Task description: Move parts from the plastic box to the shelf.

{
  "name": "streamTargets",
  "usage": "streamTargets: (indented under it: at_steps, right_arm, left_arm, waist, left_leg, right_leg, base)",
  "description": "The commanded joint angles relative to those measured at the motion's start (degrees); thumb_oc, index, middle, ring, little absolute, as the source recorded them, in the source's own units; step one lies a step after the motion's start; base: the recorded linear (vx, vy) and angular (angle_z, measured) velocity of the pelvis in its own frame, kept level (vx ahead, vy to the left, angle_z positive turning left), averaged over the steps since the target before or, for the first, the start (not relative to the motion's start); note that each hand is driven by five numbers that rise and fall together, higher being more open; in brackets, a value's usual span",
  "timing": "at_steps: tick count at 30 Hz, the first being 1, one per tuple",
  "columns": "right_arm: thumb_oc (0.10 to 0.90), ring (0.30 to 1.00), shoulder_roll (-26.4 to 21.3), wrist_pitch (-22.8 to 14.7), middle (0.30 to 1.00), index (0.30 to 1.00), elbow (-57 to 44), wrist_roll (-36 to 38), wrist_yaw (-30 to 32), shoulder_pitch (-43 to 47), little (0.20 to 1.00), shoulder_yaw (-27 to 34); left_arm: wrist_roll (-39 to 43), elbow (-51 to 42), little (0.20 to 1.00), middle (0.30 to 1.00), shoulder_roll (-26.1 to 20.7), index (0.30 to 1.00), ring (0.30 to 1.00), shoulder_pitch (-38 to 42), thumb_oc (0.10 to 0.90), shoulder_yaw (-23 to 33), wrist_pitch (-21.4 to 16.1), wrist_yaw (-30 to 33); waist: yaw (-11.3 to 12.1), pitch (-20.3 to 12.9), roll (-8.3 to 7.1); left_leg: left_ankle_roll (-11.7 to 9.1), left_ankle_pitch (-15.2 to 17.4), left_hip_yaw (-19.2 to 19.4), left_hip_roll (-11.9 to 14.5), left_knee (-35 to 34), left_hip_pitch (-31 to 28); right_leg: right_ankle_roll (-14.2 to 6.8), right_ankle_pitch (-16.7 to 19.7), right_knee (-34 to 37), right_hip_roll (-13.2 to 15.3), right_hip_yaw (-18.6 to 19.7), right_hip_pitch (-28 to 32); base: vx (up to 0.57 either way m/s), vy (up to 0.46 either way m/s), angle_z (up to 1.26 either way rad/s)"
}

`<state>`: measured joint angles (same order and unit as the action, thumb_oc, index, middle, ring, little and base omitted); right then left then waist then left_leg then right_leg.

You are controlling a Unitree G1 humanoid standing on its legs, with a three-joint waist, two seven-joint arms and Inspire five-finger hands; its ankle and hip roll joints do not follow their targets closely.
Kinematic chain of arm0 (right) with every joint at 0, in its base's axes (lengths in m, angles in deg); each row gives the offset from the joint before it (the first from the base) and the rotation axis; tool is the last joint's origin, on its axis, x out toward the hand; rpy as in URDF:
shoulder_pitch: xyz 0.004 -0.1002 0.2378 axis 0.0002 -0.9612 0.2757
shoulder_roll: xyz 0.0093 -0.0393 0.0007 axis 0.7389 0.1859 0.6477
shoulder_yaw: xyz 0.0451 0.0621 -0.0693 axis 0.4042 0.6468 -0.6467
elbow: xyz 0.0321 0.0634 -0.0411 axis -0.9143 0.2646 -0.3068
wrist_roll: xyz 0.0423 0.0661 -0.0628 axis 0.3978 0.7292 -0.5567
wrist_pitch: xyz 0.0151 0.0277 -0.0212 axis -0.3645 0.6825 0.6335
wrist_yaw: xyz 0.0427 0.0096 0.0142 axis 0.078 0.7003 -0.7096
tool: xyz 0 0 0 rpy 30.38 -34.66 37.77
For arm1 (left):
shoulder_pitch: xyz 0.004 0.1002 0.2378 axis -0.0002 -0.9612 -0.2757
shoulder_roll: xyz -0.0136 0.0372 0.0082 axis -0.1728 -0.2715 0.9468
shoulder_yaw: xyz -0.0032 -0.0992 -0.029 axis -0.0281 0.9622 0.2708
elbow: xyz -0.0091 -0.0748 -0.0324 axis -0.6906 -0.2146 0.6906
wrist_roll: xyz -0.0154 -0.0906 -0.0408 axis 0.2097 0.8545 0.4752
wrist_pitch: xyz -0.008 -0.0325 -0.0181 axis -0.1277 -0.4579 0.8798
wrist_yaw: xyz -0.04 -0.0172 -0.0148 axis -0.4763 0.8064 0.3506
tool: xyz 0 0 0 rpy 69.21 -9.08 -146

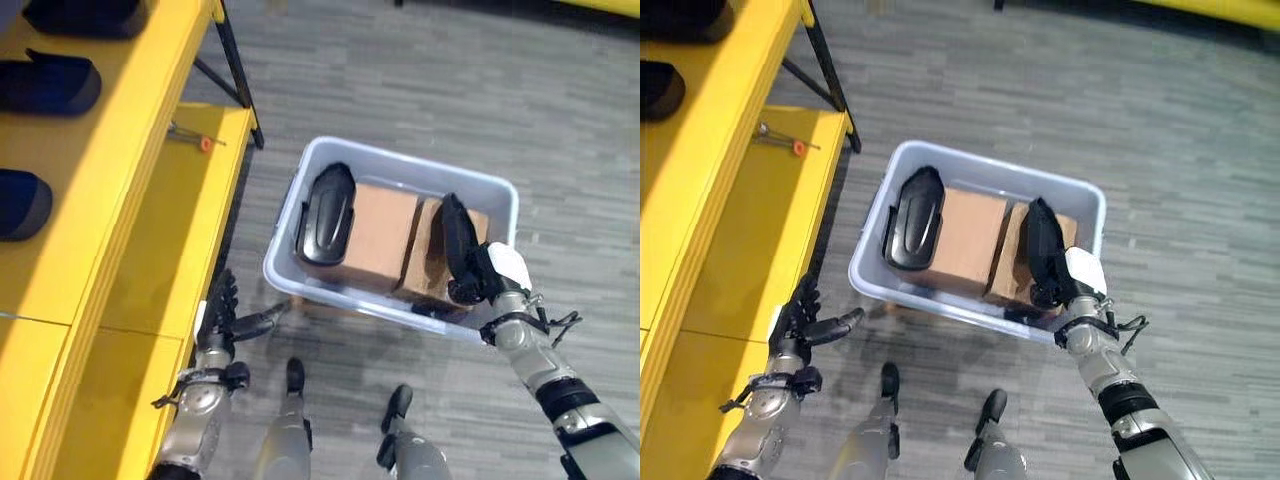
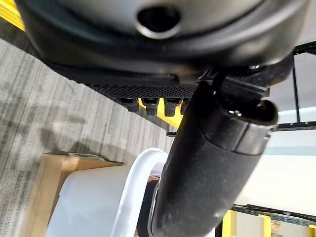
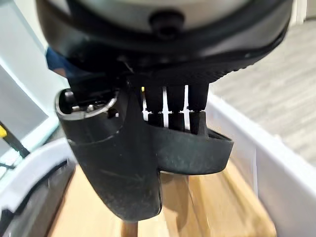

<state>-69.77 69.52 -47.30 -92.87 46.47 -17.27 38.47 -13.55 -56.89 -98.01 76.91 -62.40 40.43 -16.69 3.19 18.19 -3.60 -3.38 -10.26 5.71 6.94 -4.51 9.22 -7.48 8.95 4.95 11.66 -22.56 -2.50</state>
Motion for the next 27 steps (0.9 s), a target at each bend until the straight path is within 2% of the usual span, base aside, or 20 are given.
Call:
streamTargets:
  at_steps: [1,6,13,18,22,27]
  right_arm:
    - [0.4,0.3,-4.9,-2.6,0.3,0.3,-6.6,-2.4,3.6,4.3,0.3,2.2]
    - [0.4,0.3,-8.3,-3.7,0.3,0.3,-17.0,-7.4,2.2,3.8,0.3,3.9]
    - [0.4,0.3,-9.5,-4.5,0.3,0.3,-23.5,-9.3,1.2,3.8,0.3,5.1]
    - [0.4,0.3,-9.3,-5.4,0.3,0.3,-28.0,-10.3,0.7,4.3,0.3,5.2]
    - [0.4,0.3,-8.9,-5.6,0.3,0.3,-29.1,-10.6,0.6,4.3,0.3,5.2]
    - [0.4,0.3,-8.1,-6.1,0.3,0.3,-30.2,-10.4,-0.1,5.5,0.3,3.7]
  left_arm:
    - [-3.9,-2.3,1.0,1.0,-2.2,1.0,1.0,2.7,0.9,1.0,-3.5,-0.9]
    - [-5.6,-2.0,1.0,1.0,-2.1,1.0,1.0,0.6,0.9,2.0,-2.7,-2.0]
    - [-6.5,-1.9,1.0,1.0,-1.7,1.0,1.0,-0.2,0.9,2.2,-2.2,-2.7]
    - [-6.9,-1.6,1.0,1.0,-1.0,1.0,1.0,-1.0,0.9,2.2,-2.0,-2.8]
    - [-7.1,-1.4,1.0,1.0,-0.6,1.0,1.0,-1.5,0.9,2.2,-2.0,-2.8]
    - [-6.6,-1.3,1.0,1.0,-0.2,1.0,1.0,-2.0,0.9,2.4,-1.9,-2.3]
  waist:
    - [0.7,-4.2,-1.59]
    - [-0.2,-8.6,-1.99]
    - [-1.0,-11.4,-1.76]
    - [-1.6,-13.7,-0.93]
    - [-1.7,-14.3,-0.32]
    - [-1.6,-14.3,0.57]
  left_leg:
    - [-3.0,4.0,0.8,4.4,-0.5,-4.4]
    - [-2.9,5.2,2.1,5.2,-0.5,-8.2]
    - [-2.7,5.9,2.6,5.5,-0.5,-10.5]
    - [-2.3,6.2,3.0,5.6,-0.5,-12.3]
    - [-2.3,6.2,2.7,5.8,-0.5,-12.5]
    - [-2.6,5.4,2.0,7.0,-0.5,-12.9]
  right_leg:
    - [-3.8,0.7,-0.3,2.3,0.6,-0.2]
    - [-3.7,-1.1,-1.2,1.7,1.4,2.7]
    - [-3.5,-2.5,-2.2,1.3,2.2,4.2]
    - [-3.1,-3.5,-3.0,1.1,3.1,5.2]
    - [-2.9,-4.1,-3.6,0.9,3.5,5.1]
    - [-1.6,-6.6,-6.1,-0.4,3.5,5.1]
  base:
    - [0.08,0.017,-0.14]
    - [0.1,0.003,-0.15]
    - [0.04,0.004,-0.06]
    - [0.01,-0.002,-0.08]
    - [-0.01,-0.014,-0.03]
    - [-0.01,-0.081,0.0]
